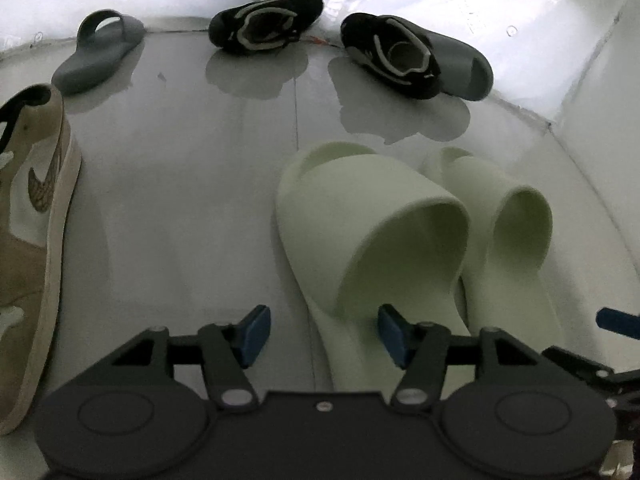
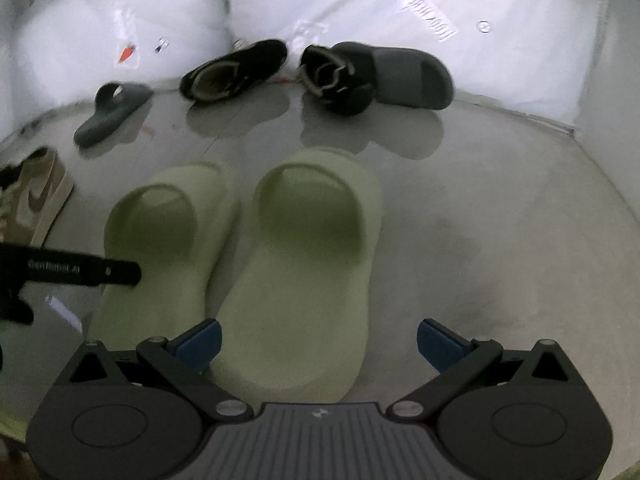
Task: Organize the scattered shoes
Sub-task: 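Set the pale green slide beside its matching slide with the left tool, then move the right tool to another pale green slide and grasp its strap, then lift the pale green slide with the right tool and carry it, then lower the pale green slide beside its mate and open the right tool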
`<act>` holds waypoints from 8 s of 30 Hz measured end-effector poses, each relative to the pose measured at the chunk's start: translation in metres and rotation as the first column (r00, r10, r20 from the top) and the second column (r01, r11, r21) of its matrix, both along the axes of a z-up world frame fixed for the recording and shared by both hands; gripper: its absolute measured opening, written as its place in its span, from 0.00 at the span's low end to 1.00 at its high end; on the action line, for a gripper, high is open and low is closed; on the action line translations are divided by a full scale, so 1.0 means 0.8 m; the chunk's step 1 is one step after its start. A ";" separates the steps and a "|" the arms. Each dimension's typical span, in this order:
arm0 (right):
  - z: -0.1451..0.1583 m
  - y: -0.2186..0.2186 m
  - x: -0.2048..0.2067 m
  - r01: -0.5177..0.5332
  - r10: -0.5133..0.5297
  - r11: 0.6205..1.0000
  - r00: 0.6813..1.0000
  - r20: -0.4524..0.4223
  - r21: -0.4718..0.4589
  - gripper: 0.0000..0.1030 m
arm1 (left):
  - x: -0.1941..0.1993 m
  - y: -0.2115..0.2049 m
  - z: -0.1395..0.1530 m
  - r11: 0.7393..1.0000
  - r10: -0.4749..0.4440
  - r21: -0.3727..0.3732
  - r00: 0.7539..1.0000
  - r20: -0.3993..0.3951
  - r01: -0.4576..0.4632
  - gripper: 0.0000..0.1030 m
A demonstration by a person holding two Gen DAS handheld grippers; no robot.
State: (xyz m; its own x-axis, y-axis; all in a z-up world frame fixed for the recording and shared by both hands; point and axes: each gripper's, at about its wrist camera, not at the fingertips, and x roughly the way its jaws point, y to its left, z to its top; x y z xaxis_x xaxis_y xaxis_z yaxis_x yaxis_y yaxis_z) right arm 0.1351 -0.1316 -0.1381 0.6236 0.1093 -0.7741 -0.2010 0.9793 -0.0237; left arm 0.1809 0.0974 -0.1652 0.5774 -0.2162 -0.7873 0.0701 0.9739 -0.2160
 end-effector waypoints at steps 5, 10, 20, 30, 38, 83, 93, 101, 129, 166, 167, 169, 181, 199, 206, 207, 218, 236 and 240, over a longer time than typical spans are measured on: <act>-0.008 0.011 0.006 -0.039 0.039 0.999 0.999 -0.026 -0.007 1.00 | 0.003 -0.006 -0.005 0.990 -0.092 -0.110 0.994 -0.057 0.085 0.84; -0.017 0.015 0.016 -0.034 0.033 0.999 0.997 -0.070 -0.013 1.00 | -0.003 -0.026 -0.006 0.981 -0.180 -0.086 0.982 -0.060 0.175 0.84; -0.021 -0.004 0.022 0.036 -0.038 0.999 0.994 -0.101 -0.020 1.00 | -0.009 -0.026 -0.004 0.989 -0.151 -0.008 0.987 -0.055 0.151 0.84; -0.018 -0.055 0.031 0.204 -0.211 0.975 0.974 -0.082 -0.085 1.00 | -0.014 -0.028 0.008 0.986 -0.160 -0.049 0.987 -0.004 0.159 0.84; -0.019 -0.100 0.060 0.257 -0.265 0.957 0.963 -0.046 -0.132 1.00 | -0.009 -0.034 0.009 0.992 -0.116 -0.056 0.993 -0.005 0.115 0.84; -0.028 0.126 0.282 -0.014 0.137 0.942 0.929 0.344 -0.335 1.00 | 0.127 0.028 0.025 0.995 0.102 -0.018 0.990 0.094 -0.101 0.84; -0.048 0.045 0.234 -0.002 0.105 0.924 0.963 0.248 -0.382 1.00 | 0.118 0.024 0.030 0.992 0.124 -0.040 0.986 0.116 -0.120 0.84; -0.046 -0.062 0.175 0.144 -0.098 0.944 0.981 0.165 -0.295 1.00 | 0.106 0.008 0.028 0.996 0.085 -0.049 0.991 0.106 -0.080 0.84; -0.045 -0.056 0.197 -0.063 0.063 0.995 0.998 0.000 0.083 0.95 | 0.076 0.023 0.048 0.993 0.119 -0.040 0.984 0.132 -0.115 0.84; 0.030 0.045 0.087 -0.253 0.248 0.961 0.967 0.056 0.115 0.94 | -0.022 0.104 0.048 0.977 0.183 -0.129 0.976 0.121 -0.167 0.84; 0.030 0.052 0.096 -0.270 0.265 0.956 0.963 0.056 0.111 0.94 | -0.018 0.105 0.048 0.976 0.186 -0.134 0.975 0.123 -0.169 0.84; 0.031 0.065 0.114 -0.303 0.299 0.947 0.953 0.055 0.103 0.91 | -0.014 0.106 0.048 0.975 0.188 -0.140 0.974 0.128 -0.170 0.84; 0.013 0.174 0.218 -0.554 0.555 0.832 0.831 0.032 -0.027 0.60 | 0.049 0.129 0.049 0.967 0.236 -0.143 0.953 0.188 -0.212 0.84; -0.003 0.132 0.324 -0.137 0.151 0.977 0.986 0.076 -0.162 0.37 | 0.106 0.128 0.041 0.978 0.180 -0.132 0.971 0.156 -0.160 0.84; -0.005 0.070 0.303 0.001 0.002 0.991 1.000 0.024 -0.131 0.31 | 0.104 0.119 0.038 0.980 0.169 -0.136 0.974 0.152 -0.149 0.84; -0.006 0.061 0.296 0.016 -0.014 0.992 1.000 0.013 -0.122 0.31 | 0.104 0.118 0.038 0.980 0.168 -0.135 0.974 0.152 -0.148 0.84; 0.009 0.017 0.276 -0.033 0.029 0.994 0.999 0.038 0.106 0.35 | 0.105 0.111 0.038 0.984 0.146 -0.126 0.980 0.138 -0.129 0.84; -0.013 0.003 0.400 -0.288 0.319 0.921 0.944 -0.082 0.264 0.84 | 0.122 0.108 0.028 0.984 0.140 -0.127 0.986 0.094 -0.128 0.84; -0.021 0.001 0.392 -0.202 0.229 0.946 0.970 -0.081 0.254 0.72 | 0.122 0.105 0.029 0.985 0.136 -0.117 0.986 0.096 -0.124 0.84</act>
State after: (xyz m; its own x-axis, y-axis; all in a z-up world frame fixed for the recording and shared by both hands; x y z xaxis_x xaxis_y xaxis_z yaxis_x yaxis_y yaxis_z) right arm 0.4488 -0.1308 -0.1548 0.4784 0.4239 -0.7691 -0.3960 0.8858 0.2419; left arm 0.2786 0.1812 -0.1419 0.6832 -0.2164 -0.6974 -0.0278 0.9467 -0.3209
